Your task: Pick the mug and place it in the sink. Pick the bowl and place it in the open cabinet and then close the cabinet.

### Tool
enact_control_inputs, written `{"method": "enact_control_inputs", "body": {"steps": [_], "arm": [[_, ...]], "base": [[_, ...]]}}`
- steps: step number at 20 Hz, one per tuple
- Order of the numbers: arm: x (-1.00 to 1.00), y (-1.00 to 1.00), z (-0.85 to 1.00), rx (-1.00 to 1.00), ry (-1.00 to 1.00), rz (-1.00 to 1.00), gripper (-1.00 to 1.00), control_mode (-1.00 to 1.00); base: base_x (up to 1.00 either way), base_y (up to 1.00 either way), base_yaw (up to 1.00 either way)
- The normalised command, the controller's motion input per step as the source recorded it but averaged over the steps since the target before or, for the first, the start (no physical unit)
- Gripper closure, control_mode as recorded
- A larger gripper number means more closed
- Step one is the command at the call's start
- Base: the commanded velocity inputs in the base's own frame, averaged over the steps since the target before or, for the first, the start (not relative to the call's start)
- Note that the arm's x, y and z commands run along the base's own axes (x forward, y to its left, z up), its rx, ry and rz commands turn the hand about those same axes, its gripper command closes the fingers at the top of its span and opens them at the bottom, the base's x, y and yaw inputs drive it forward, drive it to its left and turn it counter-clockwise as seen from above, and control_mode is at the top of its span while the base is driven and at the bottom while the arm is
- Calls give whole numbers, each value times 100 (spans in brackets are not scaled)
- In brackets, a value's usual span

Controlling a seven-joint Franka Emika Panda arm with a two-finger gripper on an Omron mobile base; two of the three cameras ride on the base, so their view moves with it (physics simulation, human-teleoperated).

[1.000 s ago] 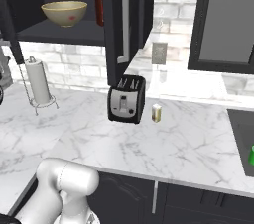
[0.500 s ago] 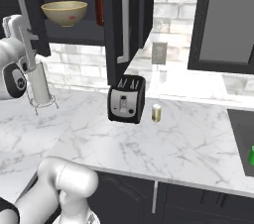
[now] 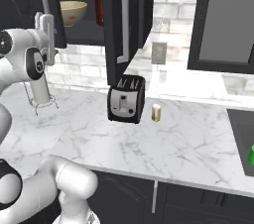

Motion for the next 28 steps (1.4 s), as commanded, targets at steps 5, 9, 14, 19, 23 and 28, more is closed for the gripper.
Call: {"method": "enact_control_inputs", "body": {"steps": [5, 9, 14, 19, 23, 28], "arm": [[92, 4, -84, 9, 38, -4, -100, -100], [93, 7, -81, 9, 39, -4, -100, -100], [96, 4, -61, 7, 31, -4, -100, -100], [93, 1, -60, 7, 26, -4, -100, -100], [7, -5, -74, 15, 12, 0, -100, -100], [-100, -87, -100, 37, -43, -2, -100, -100]], "base": [[0, 0, 0], [0, 0, 0], [0, 0, 0], [0, 0, 0], [0, 0, 0], [0, 0, 0]]}}
